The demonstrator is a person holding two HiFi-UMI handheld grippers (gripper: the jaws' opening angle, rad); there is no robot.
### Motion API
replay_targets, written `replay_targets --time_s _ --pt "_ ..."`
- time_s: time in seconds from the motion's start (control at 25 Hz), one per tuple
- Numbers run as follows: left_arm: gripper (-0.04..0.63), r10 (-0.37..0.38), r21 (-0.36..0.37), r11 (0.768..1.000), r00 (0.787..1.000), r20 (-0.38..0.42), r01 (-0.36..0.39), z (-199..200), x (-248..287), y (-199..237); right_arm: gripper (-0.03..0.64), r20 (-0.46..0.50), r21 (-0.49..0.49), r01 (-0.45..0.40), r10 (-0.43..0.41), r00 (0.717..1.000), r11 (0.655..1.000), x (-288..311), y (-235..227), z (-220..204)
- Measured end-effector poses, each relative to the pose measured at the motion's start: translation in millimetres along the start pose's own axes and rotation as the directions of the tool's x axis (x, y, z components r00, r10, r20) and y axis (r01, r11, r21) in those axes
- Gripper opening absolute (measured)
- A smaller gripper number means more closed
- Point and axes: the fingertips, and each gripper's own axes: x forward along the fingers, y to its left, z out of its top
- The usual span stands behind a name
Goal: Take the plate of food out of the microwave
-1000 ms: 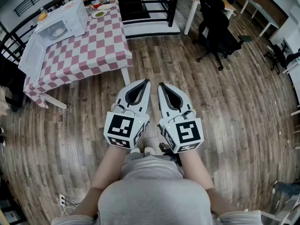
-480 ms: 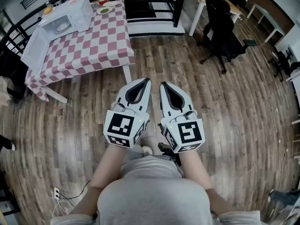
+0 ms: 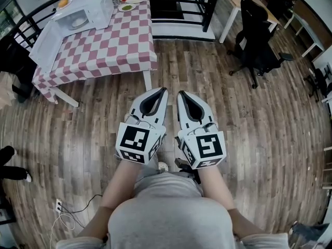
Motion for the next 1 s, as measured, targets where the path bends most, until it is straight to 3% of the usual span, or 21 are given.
replay_targets --time_s 0.4,1.0 --pt "0.002 0.071 -0.014 0.997 0.997 0.006 -0.071 0.4 12.7 61.3 0.023 -0.007 -0.002 -0.07 0.07 0.998 0.998 58.7 14.2 -3.1" --pt "0.002 0.178 -0.053 0.983 0.984 -0.01 -0.179 -5.0 39.2 190.1 0.023 -0.011 -0.011 -0.176 0.176 0.984 0.984 184.2 47.1 -6.1"
